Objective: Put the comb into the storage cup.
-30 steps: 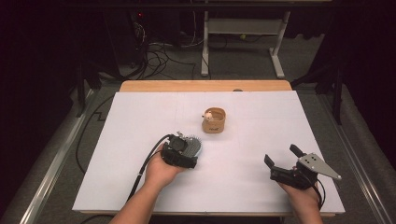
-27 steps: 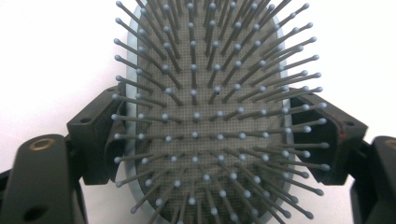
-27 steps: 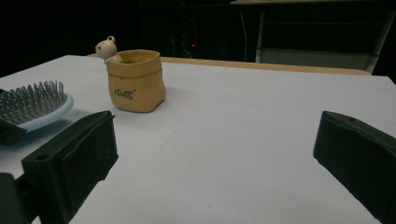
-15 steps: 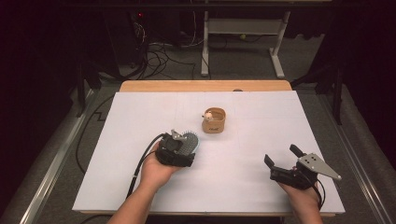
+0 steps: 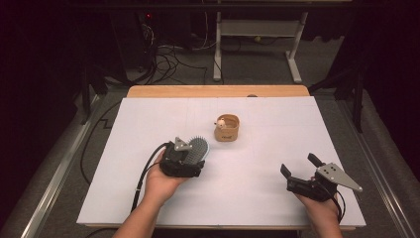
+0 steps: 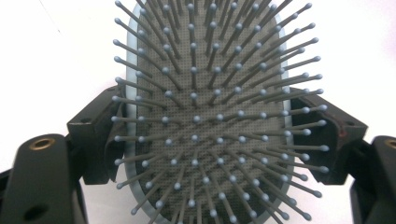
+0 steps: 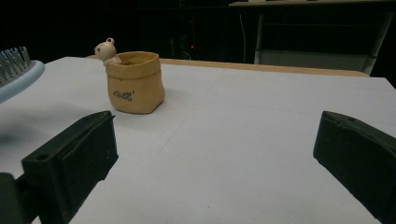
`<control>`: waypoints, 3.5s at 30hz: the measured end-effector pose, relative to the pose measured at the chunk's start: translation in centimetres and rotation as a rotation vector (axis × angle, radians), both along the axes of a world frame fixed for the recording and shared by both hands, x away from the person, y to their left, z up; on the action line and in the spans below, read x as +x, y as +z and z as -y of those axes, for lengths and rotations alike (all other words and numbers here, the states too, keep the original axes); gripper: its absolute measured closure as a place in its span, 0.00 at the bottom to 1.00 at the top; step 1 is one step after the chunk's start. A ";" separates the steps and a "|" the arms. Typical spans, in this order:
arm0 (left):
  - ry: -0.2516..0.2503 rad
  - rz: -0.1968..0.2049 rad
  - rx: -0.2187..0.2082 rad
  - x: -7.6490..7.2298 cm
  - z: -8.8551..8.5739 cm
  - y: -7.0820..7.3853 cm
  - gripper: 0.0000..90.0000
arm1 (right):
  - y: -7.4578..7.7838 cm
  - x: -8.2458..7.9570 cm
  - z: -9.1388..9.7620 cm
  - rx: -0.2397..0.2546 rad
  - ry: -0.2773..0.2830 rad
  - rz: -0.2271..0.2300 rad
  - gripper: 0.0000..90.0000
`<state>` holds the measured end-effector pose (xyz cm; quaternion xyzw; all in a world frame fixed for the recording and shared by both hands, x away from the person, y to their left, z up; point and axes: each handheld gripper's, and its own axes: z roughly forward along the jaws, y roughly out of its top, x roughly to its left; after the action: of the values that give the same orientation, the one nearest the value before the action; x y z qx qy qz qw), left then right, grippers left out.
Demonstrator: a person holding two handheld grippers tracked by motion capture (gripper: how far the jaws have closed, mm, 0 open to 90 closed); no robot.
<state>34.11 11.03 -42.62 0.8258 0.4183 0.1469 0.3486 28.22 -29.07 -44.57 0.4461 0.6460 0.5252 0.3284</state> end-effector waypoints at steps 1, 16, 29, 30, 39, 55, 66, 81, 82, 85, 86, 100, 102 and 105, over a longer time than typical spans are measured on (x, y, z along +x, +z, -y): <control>-0.003 0.006 -0.005 -0.1 -0.1 0.1 0.23 | 0.0 0.0 0.0 0.000 0.000 0.000 0.00; -0.003 0.067 -0.080 -0.8 -1.2 0.7 0.23 | 0.0 -0.1 -0.1 -0.001 0.001 0.000 0.00; -0.002 0.137 -0.161 -1.1 -2.0 0.5 0.23 | 0.1 -0.1 -0.2 -0.005 0.000 0.009 0.00; 0.001 0.144 -0.164 -1.1 -2.0 0.5 0.23 | 0.1 -0.1 -0.2 -0.005 0.000 0.009 0.00; -0.018 0.187 -0.205 -1.2 -2.4 0.5 0.23 | 0.1 -0.1 -0.1 -0.008 -0.003 0.010 0.00; -0.030 0.295 -0.285 -2.0 -3.1 0.8 0.23 | 0.1 -0.1 -0.2 -0.012 -0.007 0.008 0.00; -0.057 0.324 -0.294 -2.5 -3.1 0.5 0.23 | 0.0 -0.1 -0.2 -0.011 -0.008 0.006 0.00; -0.081 0.393 -0.368 -3.3 -3.4 0.4 0.23 | 0.0 0.0 -0.2 -0.010 -0.002 0.007 0.00; -0.083 0.394 -0.370 -3.3 -3.5 0.4 0.23 | 0.0 0.0 -0.3 -0.010 -0.002 0.007 0.00; -0.084 0.403 -0.385 -3.4 -3.6 0.4 0.23 | 0.0 -0.1 -0.3 -0.011 0.001 0.009 0.00; -0.082 0.407 -0.385 -3.4 -3.6 0.4 0.23 | 0.0 -0.1 -0.4 -0.013 0.005 0.009 0.00; -0.089 0.444 -0.390 -3.7 -3.2 0.7 0.23 | -0.1 0.7 -2.8 -0.044 0.069 0.002 0.00; -0.091 0.446 -0.388 -3.7 -3.0 0.8 0.23 | -0.1 0.8 -3.2 -0.042 0.079 0.002 0.00; -0.094 0.451 -0.385 -3.7 -2.8 0.8 0.23 | 0.0 0.9 -4.0 -0.051 0.097 0.002 0.00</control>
<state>30.39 13.88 -41.82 0.7094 0.3120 0.2281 0.5894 29.13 -25.06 -44.61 0.4054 0.6795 0.5244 0.3144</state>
